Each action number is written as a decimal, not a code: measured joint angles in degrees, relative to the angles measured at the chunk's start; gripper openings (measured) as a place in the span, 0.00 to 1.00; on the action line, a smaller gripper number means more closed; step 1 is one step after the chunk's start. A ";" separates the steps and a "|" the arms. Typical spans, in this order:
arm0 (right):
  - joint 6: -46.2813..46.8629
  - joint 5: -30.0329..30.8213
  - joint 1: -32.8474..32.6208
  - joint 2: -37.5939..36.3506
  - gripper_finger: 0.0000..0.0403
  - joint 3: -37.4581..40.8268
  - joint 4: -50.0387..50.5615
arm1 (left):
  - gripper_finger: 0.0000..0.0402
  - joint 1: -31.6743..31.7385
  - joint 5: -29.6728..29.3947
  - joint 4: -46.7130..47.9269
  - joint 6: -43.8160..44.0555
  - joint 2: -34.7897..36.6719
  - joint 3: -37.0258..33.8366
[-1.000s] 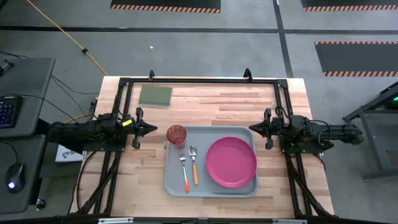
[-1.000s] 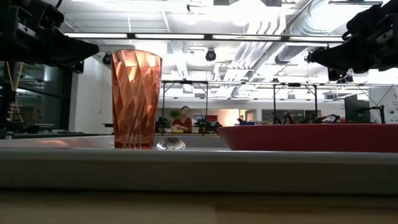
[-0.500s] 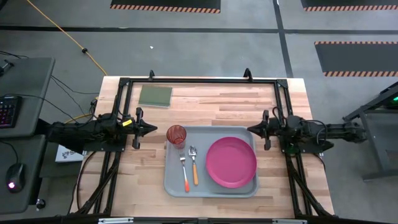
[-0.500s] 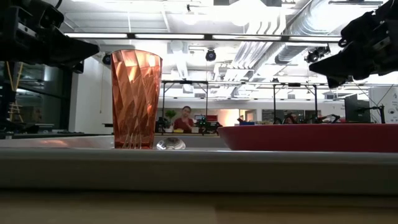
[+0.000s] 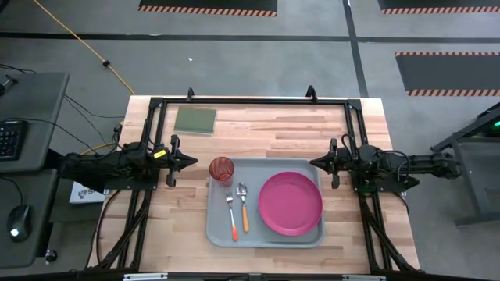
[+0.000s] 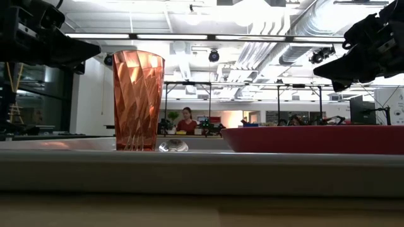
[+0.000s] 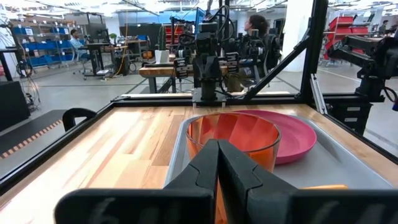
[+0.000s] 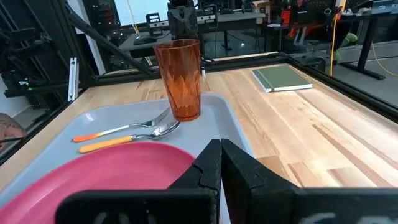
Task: Pick and place plate/cup/fork/spoon on tray
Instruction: Return to Home Position
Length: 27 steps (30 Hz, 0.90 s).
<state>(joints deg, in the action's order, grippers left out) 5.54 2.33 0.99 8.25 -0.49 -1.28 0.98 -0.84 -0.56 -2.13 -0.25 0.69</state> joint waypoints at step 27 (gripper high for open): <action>0.00 0.09 -0.28 -8.26 0.00 0.02 -0.84 | 0.00 0.00 0.00 0.00 0.00 0.00 0.02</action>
<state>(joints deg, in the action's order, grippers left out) 5.54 2.42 0.71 -0.01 -0.47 -2.12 0.98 -0.84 -0.56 -2.13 -0.25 0.71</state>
